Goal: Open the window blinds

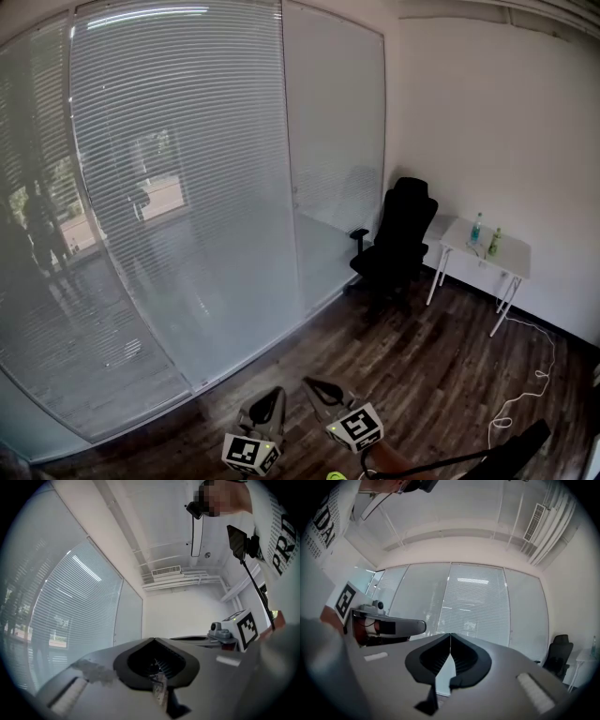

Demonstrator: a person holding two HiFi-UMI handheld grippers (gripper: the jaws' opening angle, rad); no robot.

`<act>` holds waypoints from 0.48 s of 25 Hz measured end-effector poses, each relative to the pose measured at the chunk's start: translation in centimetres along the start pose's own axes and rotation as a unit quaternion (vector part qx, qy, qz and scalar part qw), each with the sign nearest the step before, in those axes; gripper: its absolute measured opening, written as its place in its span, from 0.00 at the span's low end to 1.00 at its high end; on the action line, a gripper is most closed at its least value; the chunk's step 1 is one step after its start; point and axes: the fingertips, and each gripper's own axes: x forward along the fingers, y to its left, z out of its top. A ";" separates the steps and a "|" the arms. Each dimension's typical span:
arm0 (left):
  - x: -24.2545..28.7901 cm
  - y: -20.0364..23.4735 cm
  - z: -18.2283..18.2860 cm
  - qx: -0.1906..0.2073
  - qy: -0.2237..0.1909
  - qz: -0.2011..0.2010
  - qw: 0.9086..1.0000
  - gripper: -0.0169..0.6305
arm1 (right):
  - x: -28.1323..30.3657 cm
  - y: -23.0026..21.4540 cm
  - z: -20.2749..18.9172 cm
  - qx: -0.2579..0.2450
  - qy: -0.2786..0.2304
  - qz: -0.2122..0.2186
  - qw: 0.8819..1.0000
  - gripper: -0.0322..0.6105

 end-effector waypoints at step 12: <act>12.7 2.6 -0.6 0.015 0.011 0.024 1.000 0.03 | 4.8 -12.6 -1.3 0.012 -0.006 0.013 1.000 0.06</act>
